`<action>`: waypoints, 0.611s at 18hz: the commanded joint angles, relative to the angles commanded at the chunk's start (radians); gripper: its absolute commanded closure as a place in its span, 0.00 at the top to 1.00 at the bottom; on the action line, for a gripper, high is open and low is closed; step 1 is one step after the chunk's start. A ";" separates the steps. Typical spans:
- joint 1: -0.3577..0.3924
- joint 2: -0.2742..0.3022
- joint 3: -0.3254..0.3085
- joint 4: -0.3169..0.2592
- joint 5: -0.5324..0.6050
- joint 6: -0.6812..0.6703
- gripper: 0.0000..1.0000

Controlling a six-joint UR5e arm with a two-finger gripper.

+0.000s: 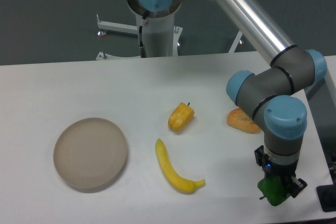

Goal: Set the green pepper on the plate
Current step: 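Lift the held green pepper up from the table with the gripper, then carry the green pepper over the banana toward the beige plate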

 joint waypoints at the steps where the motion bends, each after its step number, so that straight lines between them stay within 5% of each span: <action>1: 0.000 0.000 -0.003 -0.002 0.000 -0.003 0.30; 6: -0.008 0.023 -0.021 -0.014 -0.014 -0.035 0.30; 11: -0.020 0.144 -0.182 -0.052 -0.100 -0.119 0.30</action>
